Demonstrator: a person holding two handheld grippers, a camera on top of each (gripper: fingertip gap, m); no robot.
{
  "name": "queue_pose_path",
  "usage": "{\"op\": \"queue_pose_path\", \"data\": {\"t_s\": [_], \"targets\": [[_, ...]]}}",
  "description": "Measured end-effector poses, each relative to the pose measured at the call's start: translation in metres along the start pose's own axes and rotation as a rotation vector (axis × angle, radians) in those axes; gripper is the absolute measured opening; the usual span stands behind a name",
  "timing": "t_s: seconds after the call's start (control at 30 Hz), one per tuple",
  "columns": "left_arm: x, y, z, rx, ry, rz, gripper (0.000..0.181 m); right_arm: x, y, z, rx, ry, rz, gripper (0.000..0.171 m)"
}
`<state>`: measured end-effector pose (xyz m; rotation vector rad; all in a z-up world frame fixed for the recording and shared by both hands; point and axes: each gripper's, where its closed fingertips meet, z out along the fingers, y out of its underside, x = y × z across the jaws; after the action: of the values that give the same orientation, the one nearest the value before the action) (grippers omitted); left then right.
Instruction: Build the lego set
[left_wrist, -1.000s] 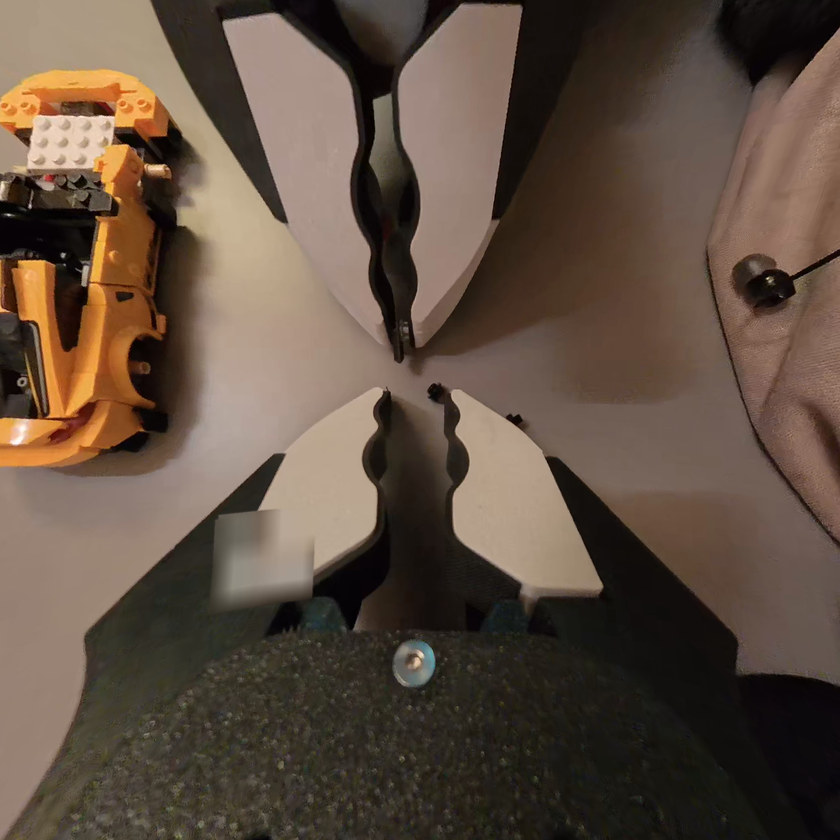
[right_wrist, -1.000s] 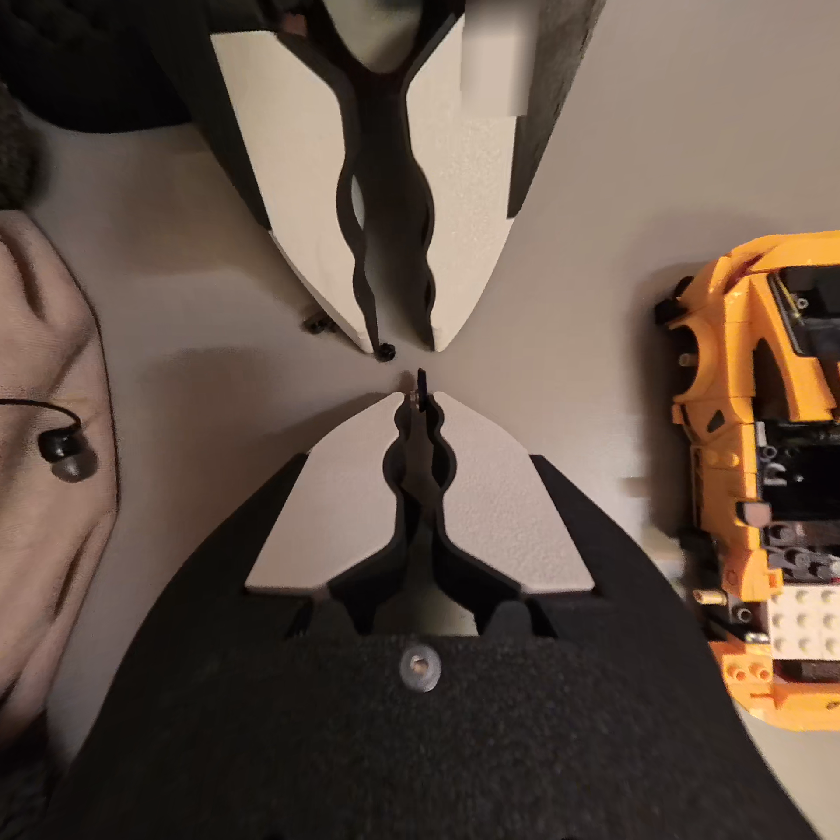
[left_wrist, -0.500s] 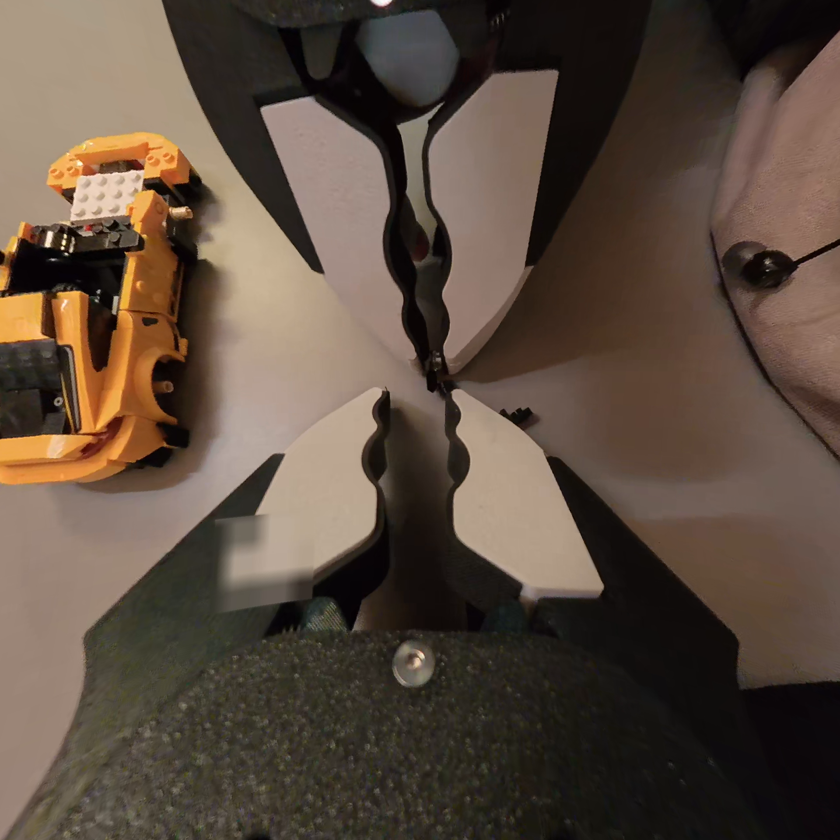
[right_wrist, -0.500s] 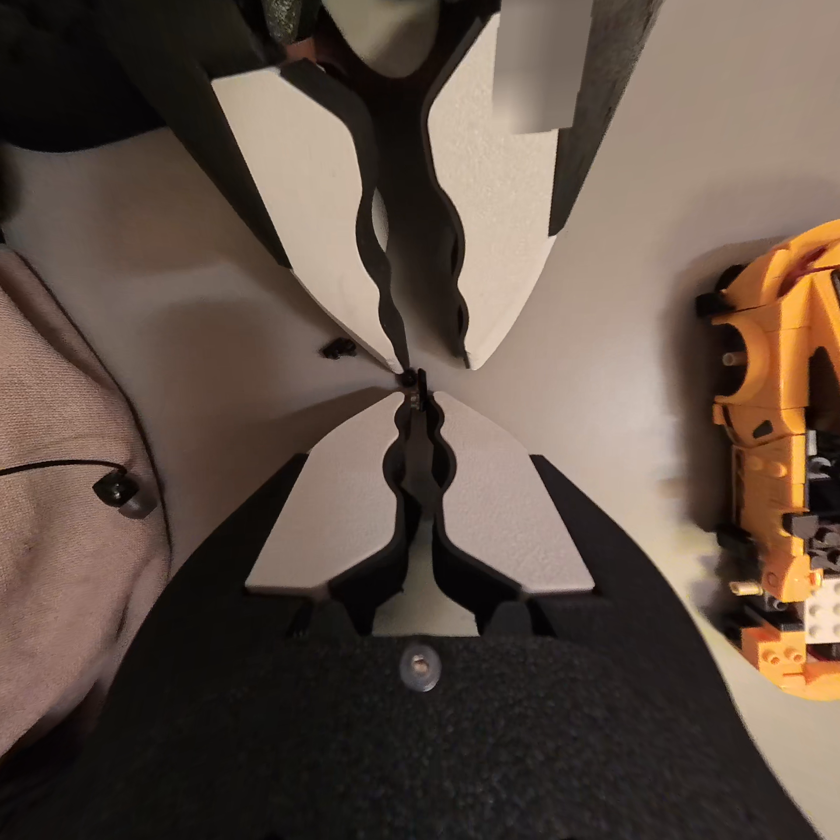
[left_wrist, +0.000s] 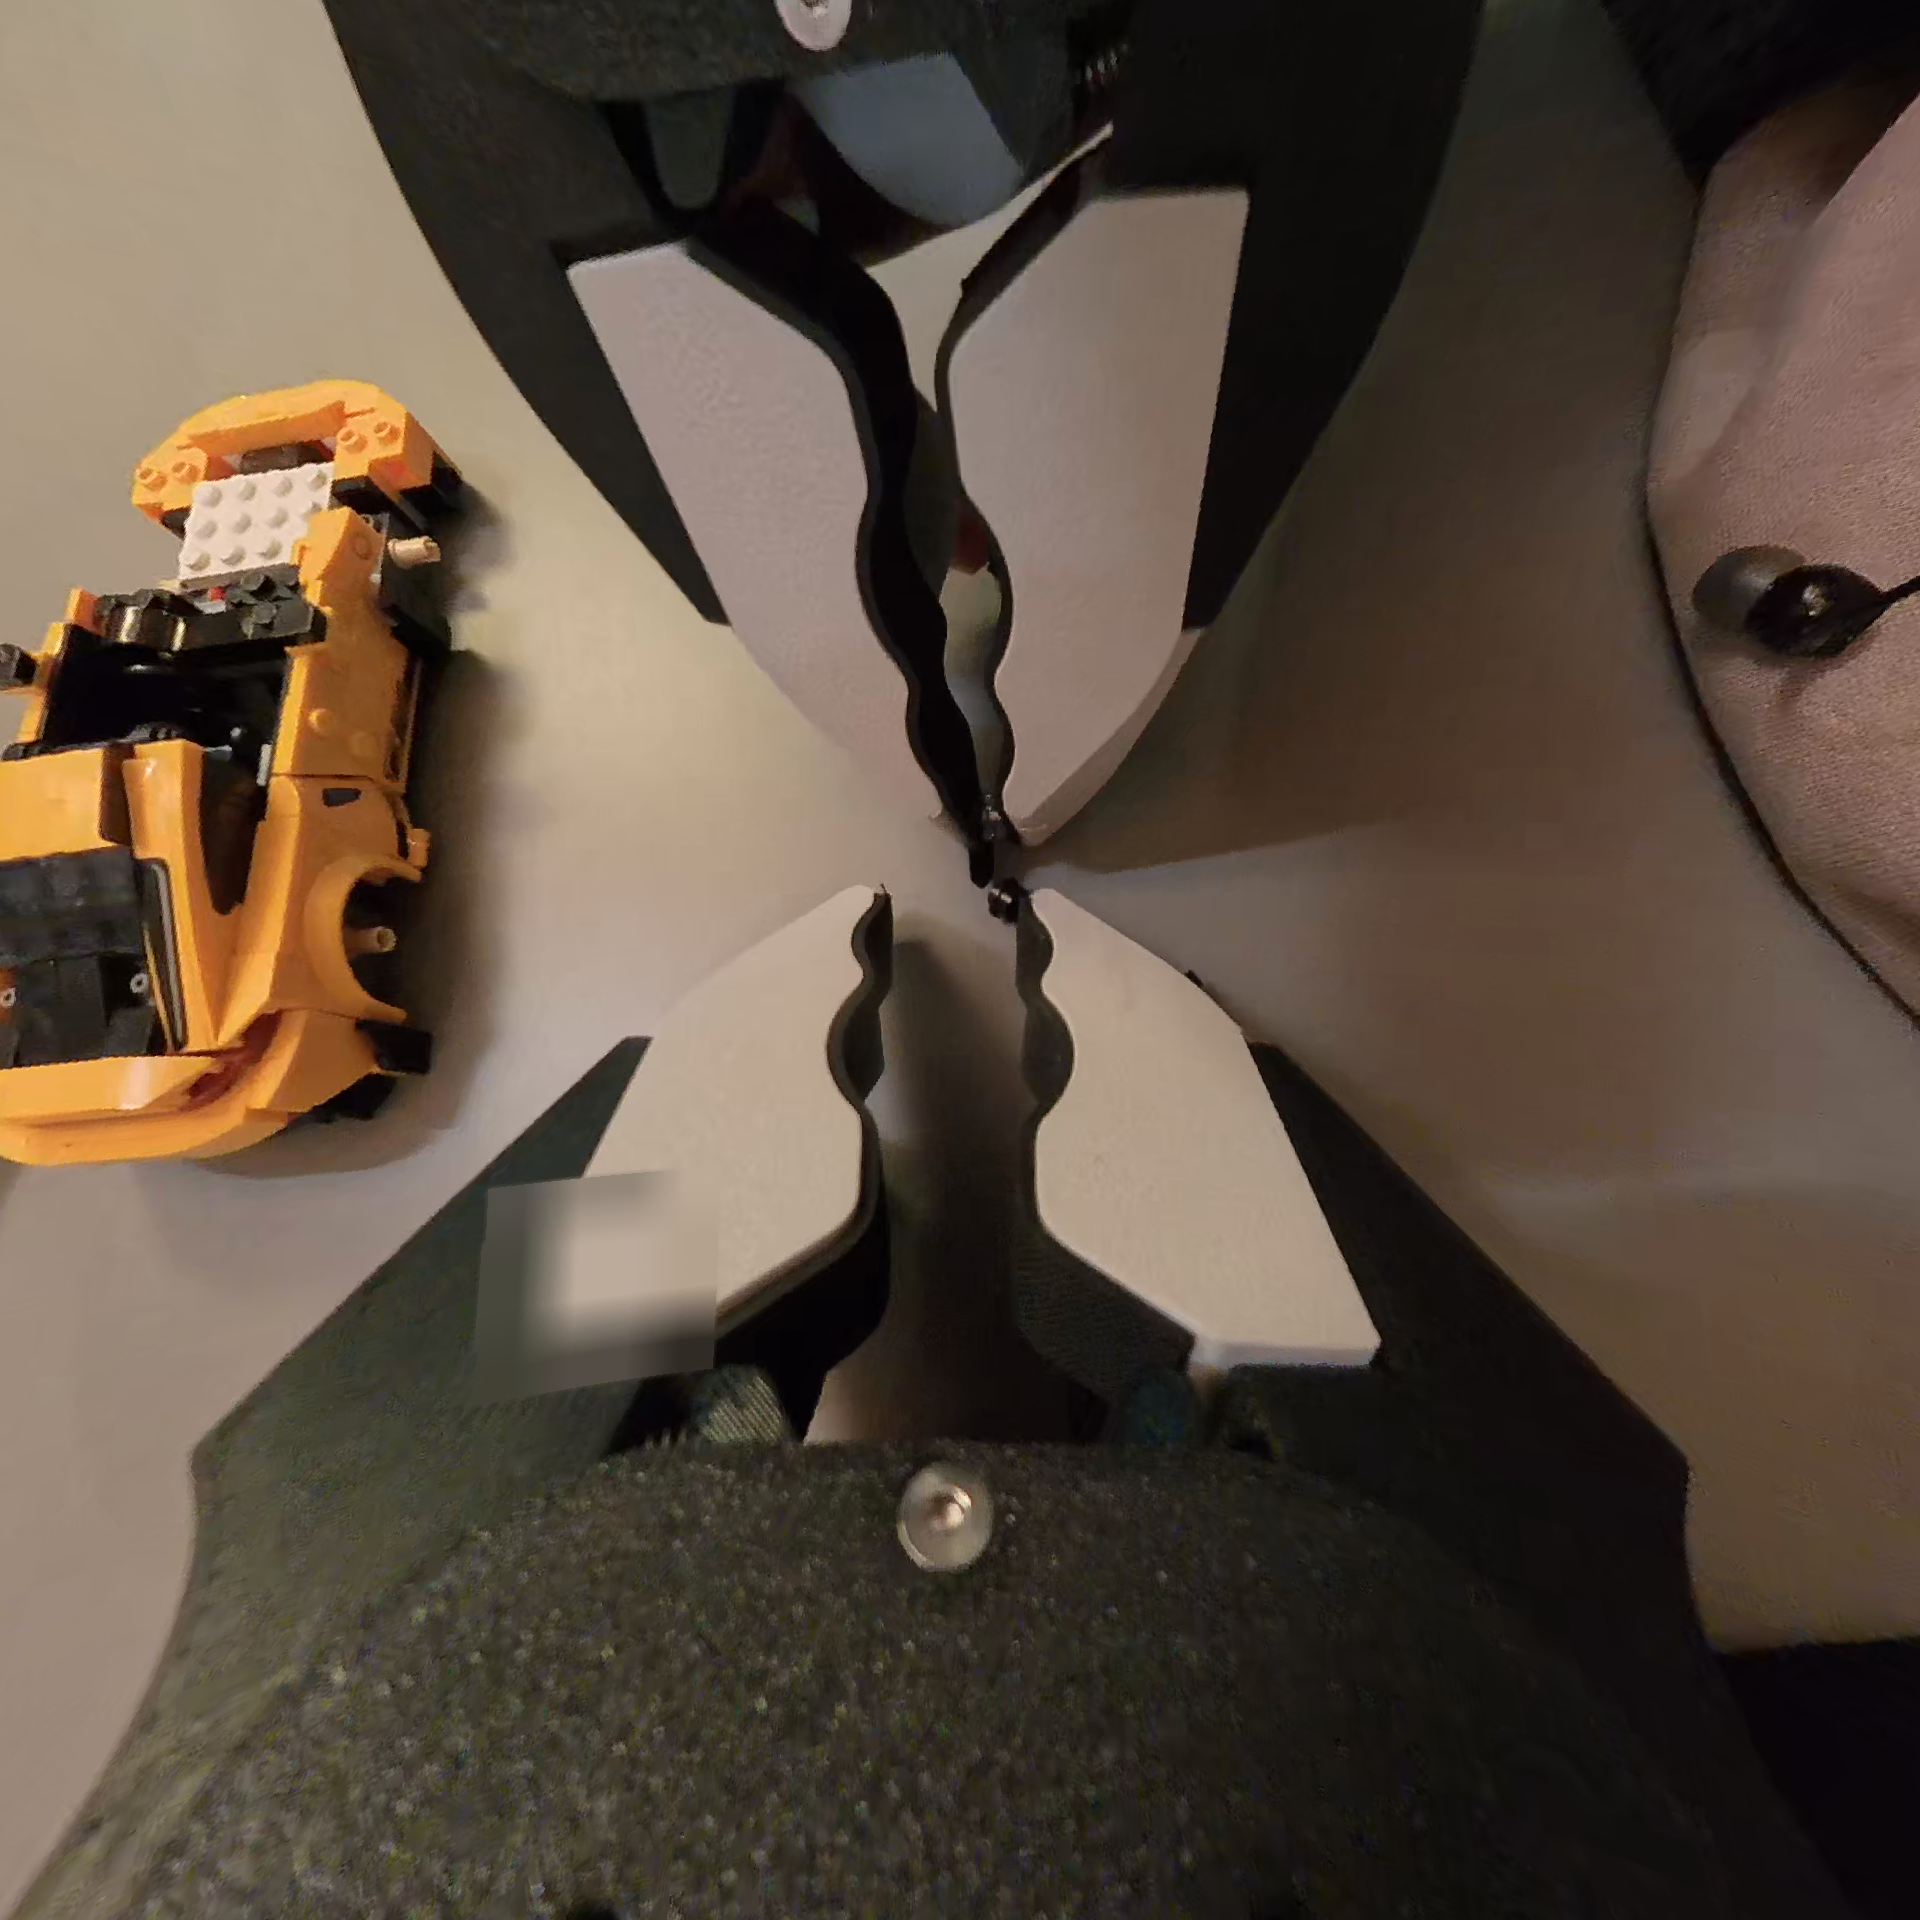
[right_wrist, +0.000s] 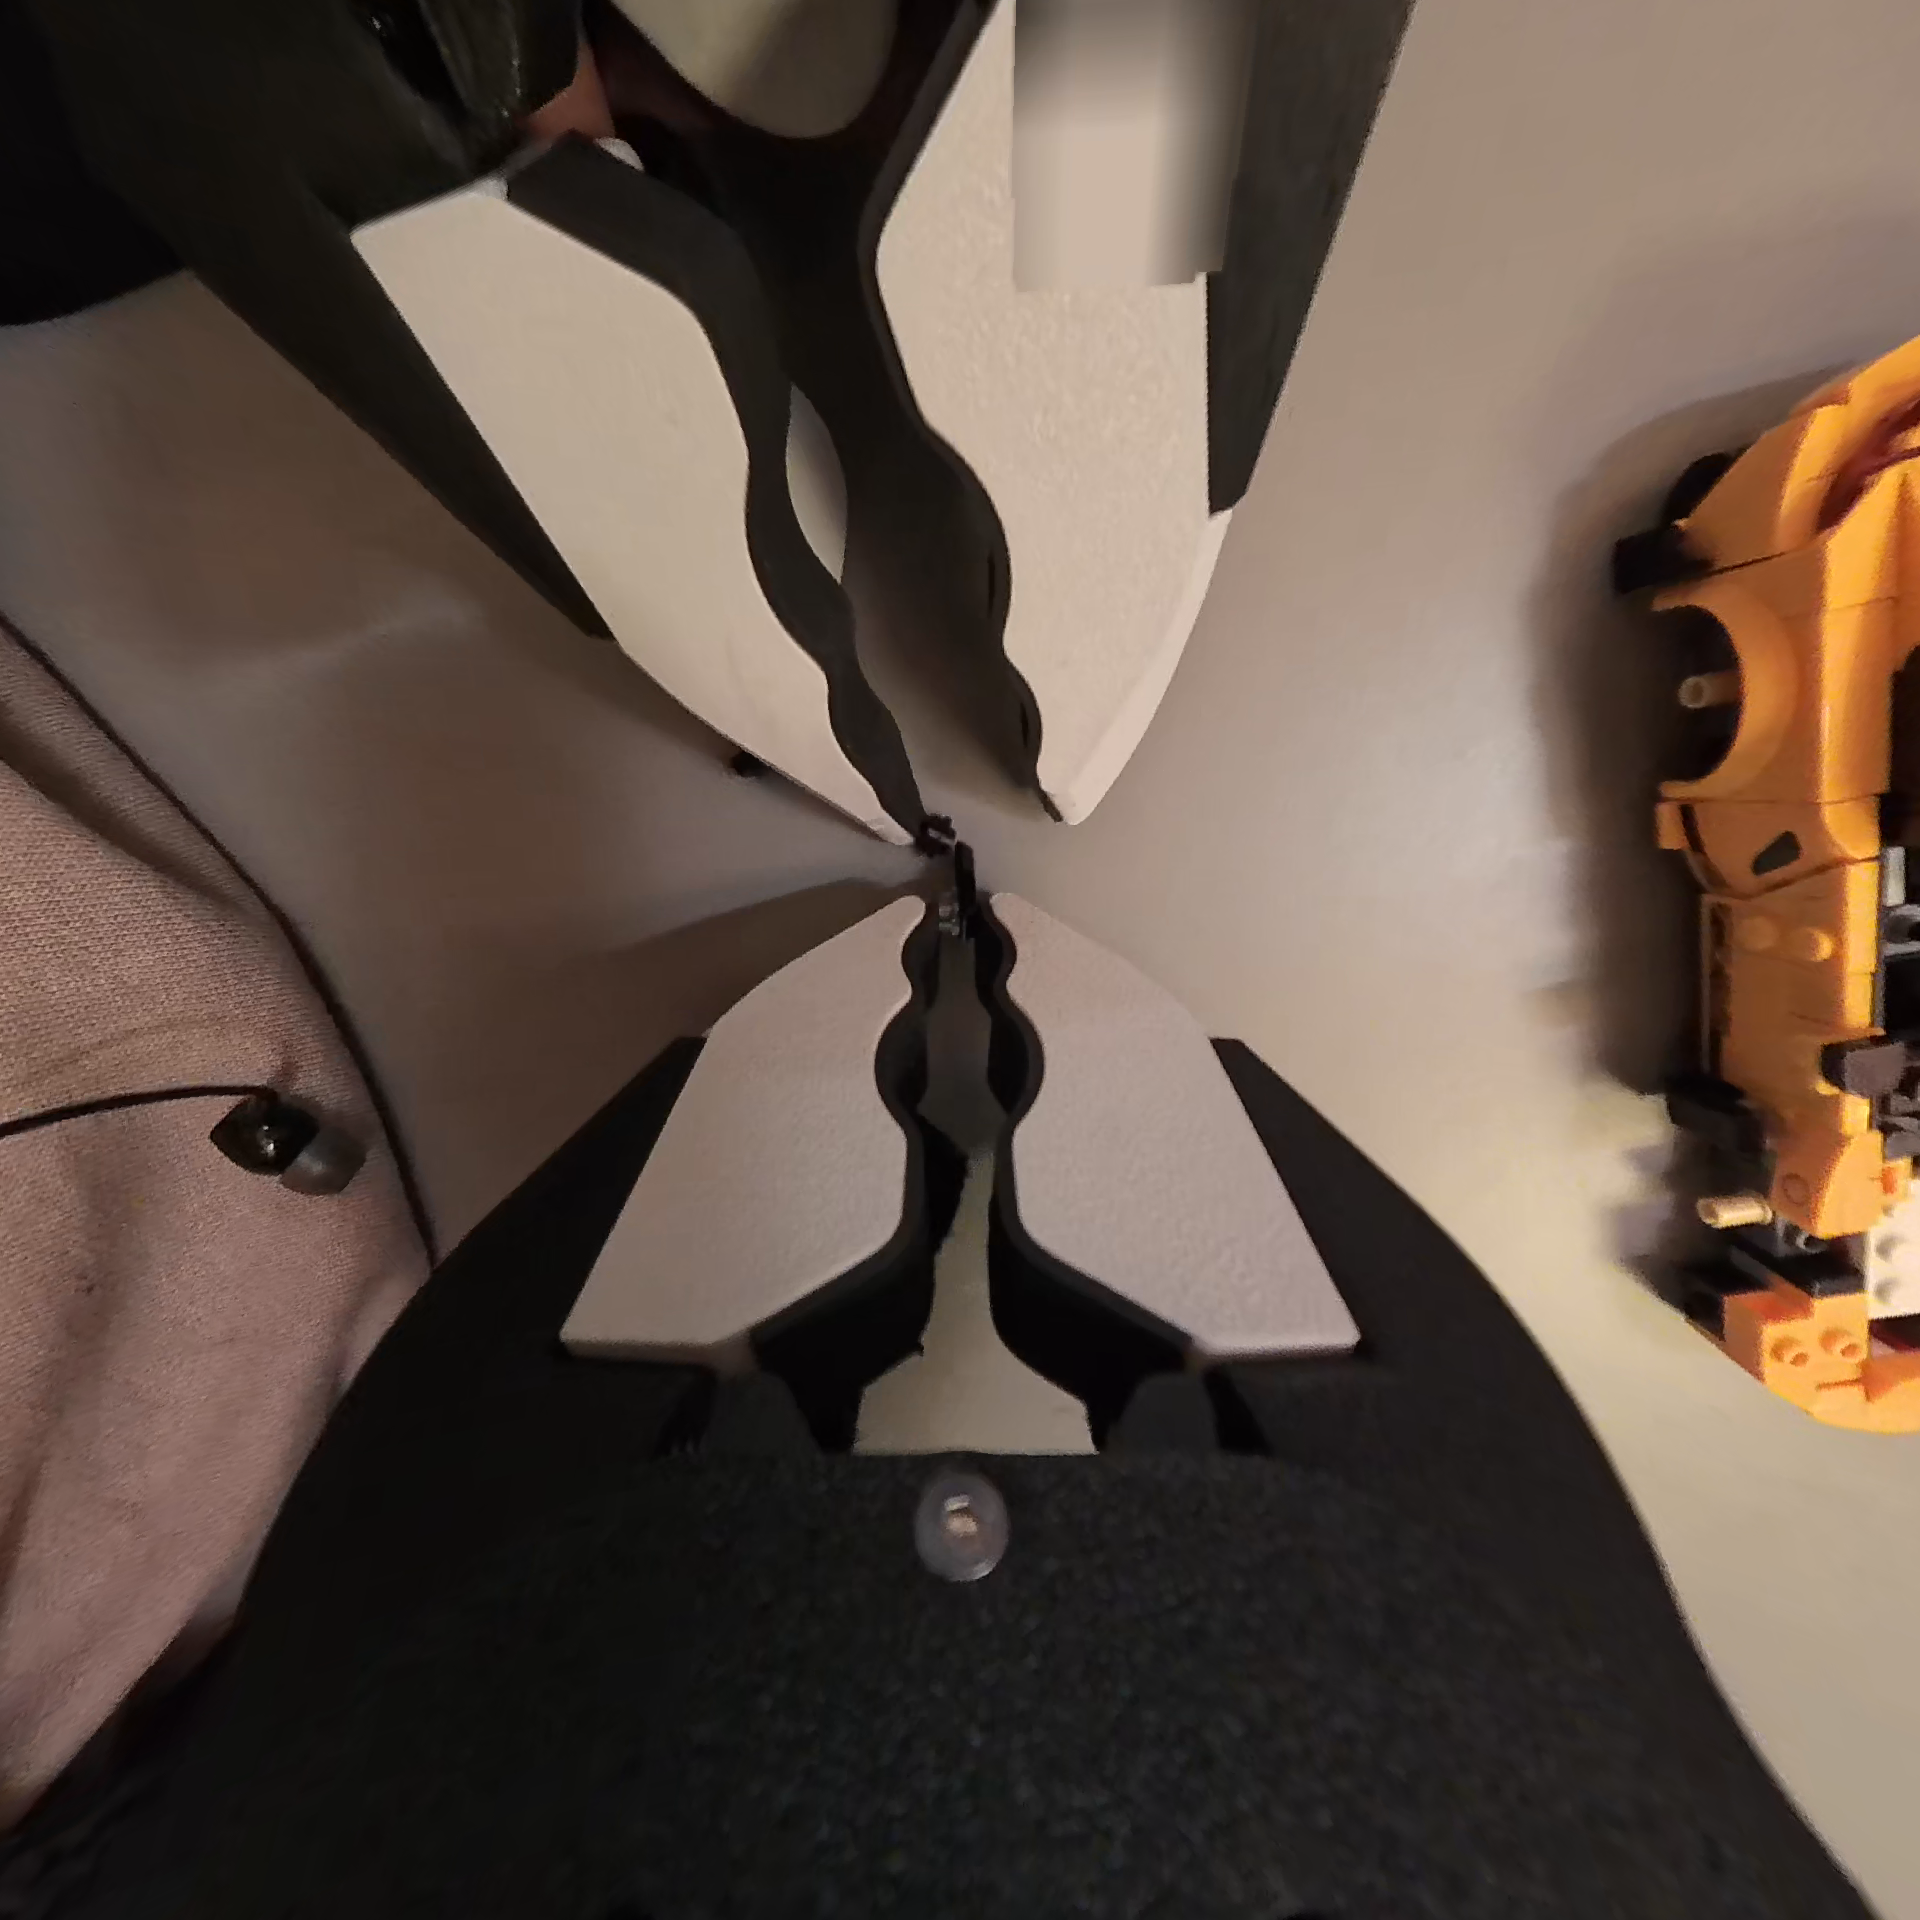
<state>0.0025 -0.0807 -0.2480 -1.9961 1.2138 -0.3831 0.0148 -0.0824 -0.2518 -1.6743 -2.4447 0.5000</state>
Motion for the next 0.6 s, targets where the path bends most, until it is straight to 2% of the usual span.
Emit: {"op": "queue_pose_path", "data": {"t_s": [0.6], "targets": [[0.0015, 0.0002, -0.0011, 0.012, -0.017, 0.024, 0.021, -0.0006, -0.0071, 0.0040, -0.018, -0.004, 0.041, 0.006]]}}
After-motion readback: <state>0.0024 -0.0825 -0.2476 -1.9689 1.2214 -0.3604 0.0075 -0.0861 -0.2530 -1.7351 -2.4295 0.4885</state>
